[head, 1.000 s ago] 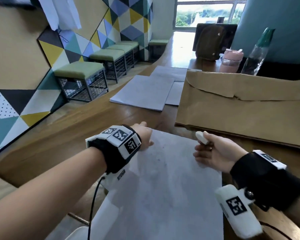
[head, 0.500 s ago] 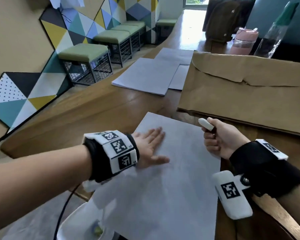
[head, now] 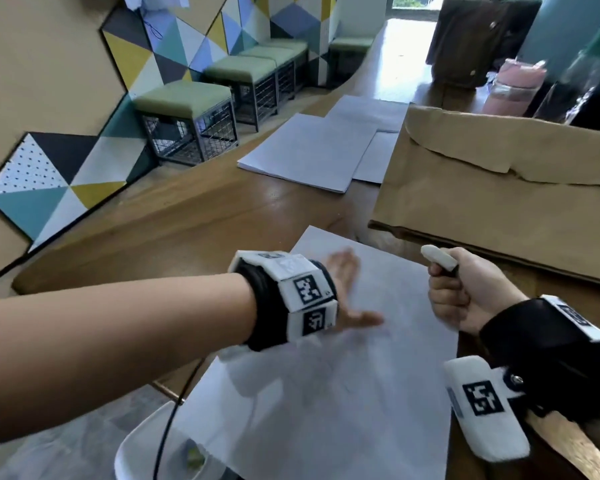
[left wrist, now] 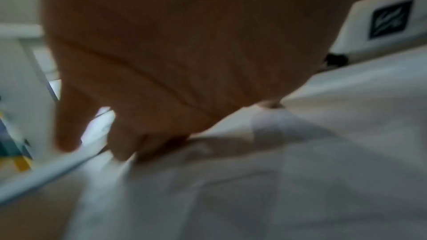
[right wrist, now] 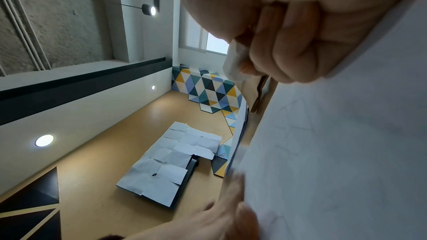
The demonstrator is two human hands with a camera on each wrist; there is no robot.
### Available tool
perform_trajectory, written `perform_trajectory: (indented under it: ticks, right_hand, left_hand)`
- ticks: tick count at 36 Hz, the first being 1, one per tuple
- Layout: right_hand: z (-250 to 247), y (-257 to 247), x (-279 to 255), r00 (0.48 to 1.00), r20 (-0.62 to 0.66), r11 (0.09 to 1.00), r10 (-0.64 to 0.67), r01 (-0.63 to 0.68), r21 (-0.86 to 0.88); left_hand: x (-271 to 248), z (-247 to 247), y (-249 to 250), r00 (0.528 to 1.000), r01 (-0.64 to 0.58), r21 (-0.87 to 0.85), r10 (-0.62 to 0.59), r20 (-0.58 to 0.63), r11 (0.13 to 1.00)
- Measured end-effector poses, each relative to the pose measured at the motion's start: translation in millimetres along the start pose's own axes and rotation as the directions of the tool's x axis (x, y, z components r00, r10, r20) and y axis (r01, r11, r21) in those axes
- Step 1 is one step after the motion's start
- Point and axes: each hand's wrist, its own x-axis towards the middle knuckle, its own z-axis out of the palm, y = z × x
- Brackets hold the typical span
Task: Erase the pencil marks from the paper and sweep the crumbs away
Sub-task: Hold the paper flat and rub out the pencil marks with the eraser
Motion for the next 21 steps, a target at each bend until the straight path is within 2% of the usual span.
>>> perform_trajectory:
  ticks: [2,3,4,5,7,9,10,12,14,17,20,21]
  right_hand:
    - [0.2,-0.2,-0.7,1.000,-0.004,1.000,0.006,-0.006,-0.004]
    - [0.5,-0.4,-0.9,1.000,-0.004,1.000,0.007,-0.007,-0.006]
    - [0.6,-0.8,-1.0,1.000,-0.005,1.000,0.006,-0.006,-0.007]
    - [0.8,-1.0,-0.9,1.000,-0.005,1.000,0.005,-0.005,-0.006]
    - [1.3,-1.3,-1.3,1.000,-0.003,1.000,0.003,-0.003,-0.011]
    - [2.2,-1.3,-1.8,1.000,0.002,1.000,-0.007,0.007,-0.027]
    - [2.6,-1.3,-1.9,1.000,0.004,0.999,-0.012,0.012,-0.033]
    - [2.8,-1.4,-2.3,1.000,0.005,0.999,-0.015,0.015,-0.036]
    - [2.8,-1.1,-3.0,1.000,-0.001,1.000,-0.008,0.008,-0.027]
    - [2.5,-0.9,-3.7,1.000,-0.011,1.000,-0.006,0.006,-0.020]
    - [3.9,-0.8,-5.3,1.000,-0.019,0.999,-0.017,0.017,-0.037]
    - [4.8,-0.9,-5.8,0.999,-0.026,0.999,-0.023,0.022,-0.048]
  left_hand:
    - [5.0,-3.1,-19.0,0.969,0.248,0.042,-0.248,0.001,0.968]
    - [5.7,-5.2,-22.8,0.953,0.302,0.061,-0.303,0.007,0.951]
    - [4.7,-8.1,-22.3,0.952,0.304,0.072,-0.305,-0.002,0.950]
    - [2.7,-10.8,-18.9,0.966,0.259,0.076,-0.258,-0.028,0.963]
    - [-2.7,-17.0,-7.2,0.996,0.053,0.068,-0.047,-0.076,0.996]
    - [-3.8,-19.2,5.0,0.978,-0.198,0.049,0.200,-0.058,0.979]
    - [-2.9,-18.2,9.8,0.959,-0.282,0.042,0.283,-0.030,0.959]
    - [0.2,-14.2,12.9,0.942,-0.337,0.042,0.335,0.032,0.941]
    - [1.4,-11.7,5.6,0.960,-0.273,0.008,0.271,0.074,0.962]
    - [0.4,-11.0,-22.1,0.995,-0.066,-0.001,0.066,0.076,0.998]
    - [-0.5,-15.7,-52.0,0.983,0.176,0.082,-0.179,0.030,0.981]
    - [-1.0,-18.5,-58.7,0.976,0.215,0.086,-0.216,0.011,0.973]
